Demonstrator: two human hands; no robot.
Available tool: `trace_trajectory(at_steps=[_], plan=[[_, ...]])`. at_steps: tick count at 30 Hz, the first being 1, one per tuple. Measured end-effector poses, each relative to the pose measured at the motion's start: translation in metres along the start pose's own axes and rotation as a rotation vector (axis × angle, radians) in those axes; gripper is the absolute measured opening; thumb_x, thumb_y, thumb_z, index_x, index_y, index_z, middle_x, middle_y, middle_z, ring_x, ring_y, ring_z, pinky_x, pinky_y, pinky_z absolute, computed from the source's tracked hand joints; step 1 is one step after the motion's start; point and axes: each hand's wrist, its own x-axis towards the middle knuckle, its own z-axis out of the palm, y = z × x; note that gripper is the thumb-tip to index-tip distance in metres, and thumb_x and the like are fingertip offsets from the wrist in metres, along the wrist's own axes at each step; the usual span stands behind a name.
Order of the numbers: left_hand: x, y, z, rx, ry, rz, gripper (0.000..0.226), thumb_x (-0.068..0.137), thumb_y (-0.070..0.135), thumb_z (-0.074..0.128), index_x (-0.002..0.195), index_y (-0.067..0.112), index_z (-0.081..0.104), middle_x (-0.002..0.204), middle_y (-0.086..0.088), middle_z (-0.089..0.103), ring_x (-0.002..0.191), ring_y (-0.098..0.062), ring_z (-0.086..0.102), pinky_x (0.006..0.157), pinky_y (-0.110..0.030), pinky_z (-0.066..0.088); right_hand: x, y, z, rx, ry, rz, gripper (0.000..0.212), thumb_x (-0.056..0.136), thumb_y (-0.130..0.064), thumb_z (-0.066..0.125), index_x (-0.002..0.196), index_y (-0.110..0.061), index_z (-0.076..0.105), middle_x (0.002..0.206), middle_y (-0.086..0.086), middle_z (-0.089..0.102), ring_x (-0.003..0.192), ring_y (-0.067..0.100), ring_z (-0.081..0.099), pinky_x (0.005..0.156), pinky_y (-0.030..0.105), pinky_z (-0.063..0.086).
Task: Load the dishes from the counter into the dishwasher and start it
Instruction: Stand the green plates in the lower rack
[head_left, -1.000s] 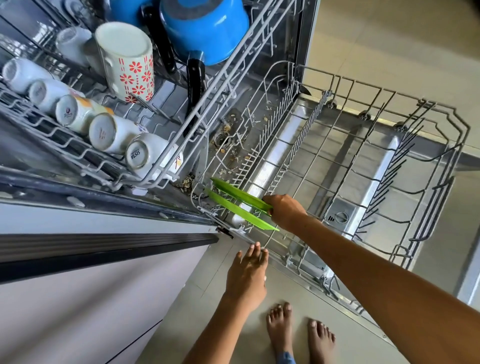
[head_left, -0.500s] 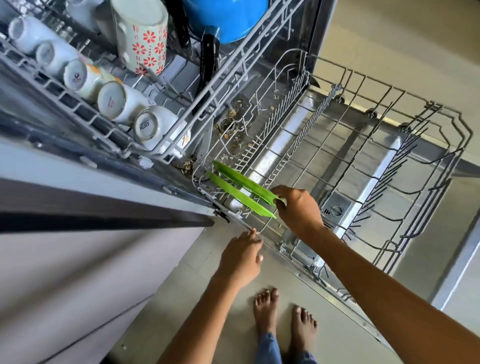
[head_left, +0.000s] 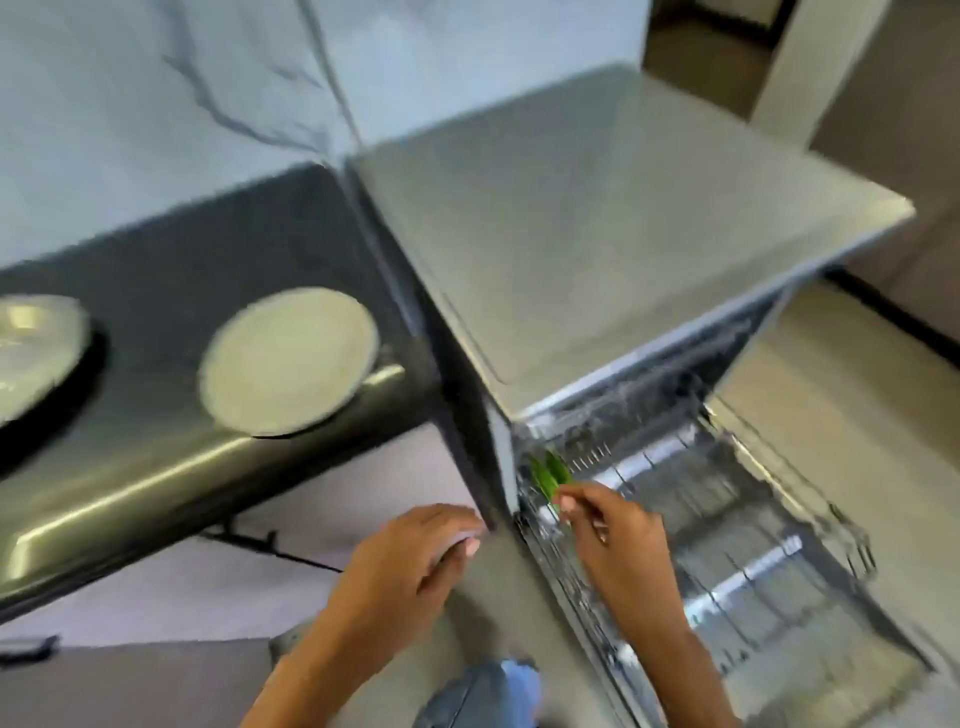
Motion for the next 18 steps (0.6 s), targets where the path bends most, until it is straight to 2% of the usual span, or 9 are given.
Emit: trace_trajectory(at_steps=[1,4,6,8,10,12,14,16,18], plan=[[-0.018,0.001,-0.032,0.045,0.088,-0.047,0.025,0.089,0.039,0.044,0.109,0.036,0.058,0.112,0.022,0.063,0.102,0.005,0.056,0.082,-0.012,0.043,-0.001,-0.032,-0.004,0.016,-0.008,-0.053,0.013,0.086,-0.020,0.063,0.086,-0.032,0.068,0.074,-0.012,0.070,0.068,0.008,0.064,0.066,0.033,0.053],[-0.073,-0.002,-0.101,0.118,0.324,-0.148,0.024,0.086,0.035,0.047,0.099,0.030,0.067,0.107,0.016,0.067,0.098,0.000,0.059,0.081,-0.012,0.043,-0.003,-0.123,-0.001,0.064,-0.112,-0.262,0.026,0.084,-0.022,0.065,0.079,-0.047,0.061,0.075,-0.014,0.070,0.070,-0.004,0.061,0.064,0.015,0.047],[-0.116,-0.009,-0.137,0.151,0.497,-0.256,0.025,0.088,0.040,0.046,0.100,0.031,0.066,0.110,0.016,0.065,0.101,0.000,0.059,0.083,-0.017,0.047,-0.005,-0.182,0.017,0.127,-0.215,-0.378,0.038,0.083,-0.016,0.067,0.075,-0.052,0.058,0.077,-0.013,0.070,0.070,-0.016,0.058,0.064,0.002,0.042],[-0.152,-0.019,-0.157,0.208,0.630,-0.359,0.023,0.087,0.040,0.047,0.100,0.032,0.065,0.111,0.015,0.065,0.102,0.001,0.057,0.084,-0.016,0.045,-0.009,-0.228,0.039,0.189,-0.329,-0.490,0.047,0.081,-0.010,0.068,0.073,-0.055,0.059,0.078,-0.018,0.068,0.067,-0.022,0.055,0.063,-0.005,0.038],[-0.192,-0.031,-0.170,0.273,0.738,-0.463,0.018,0.085,0.038,0.050,0.098,0.033,0.061,0.108,0.014,0.066,0.098,-0.001,0.056,0.080,-0.014,0.045,-0.018,-0.268,0.071,0.199,-0.473,-0.584,0.053,0.079,-0.007,0.068,0.080,-0.059,0.057,0.084,-0.030,0.062,0.064,-0.026,0.052,0.062,-0.007,0.035],[-0.225,-0.042,-0.178,0.304,0.790,-0.601,0.017,0.084,0.040,0.050,0.096,0.034,0.061,0.107,0.016,0.065,0.096,-0.002,0.057,0.076,-0.016,0.049,-0.029,-0.298,0.105,0.185,-0.604,-0.659,0.047,0.078,-0.003,0.070,0.081,-0.049,0.062,0.080,-0.040,0.059,0.064,-0.028,0.050,0.061,-0.009,0.034],[-0.261,-0.059,-0.183,0.341,0.861,-0.722,0.018,0.081,0.041,0.052,0.090,0.034,0.065,0.105,0.017,0.066,0.095,-0.001,0.059,0.077,-0.016,0.050,-0.041,-0.328,0.145,0.168,-0.683,-0.740,0.039,0.078,-0.002,0.071,0.071,-0.040,0.065,0.080,-0.031,0.063,0.064,-0.030,0.049,0.059,-0.010,0.033],[-0.296,-0.077,-0.189,0.392,0.914,-0.835,0.020,0.080,0.040,0.051,0.085,0.032,0.069,0.101,0.015,0.068,0.092,-0.001,0.059,0.081,-0.014,0.045,-0.053,-0.349,0.193,0.163,-0.752,-0.788,0.038,0.080,-0.003,0.069,0.071,-0.040,0.064,0.071,-0.019,0.068,0.066,-0.028,0.052,0.058,-0.008,0.035],[-0.332,-0.099,-0.197,0.448,0.952,-0.952,0.022,0.082,0.040,0.050,0.086,0.030,0.069,0.101,0.013,0.068,0.092,-0.002,0.058,0.081,-0.014,0.042,-0.067,-0.369,0.239,0.165,-0.852,-0.823,0.037,0.081,-0.006,0.068,0.076,-0.042,0.063,0.074,-0.023,0.069,0.074,-0.020,0.058,0.062,-0.006,0.038]])
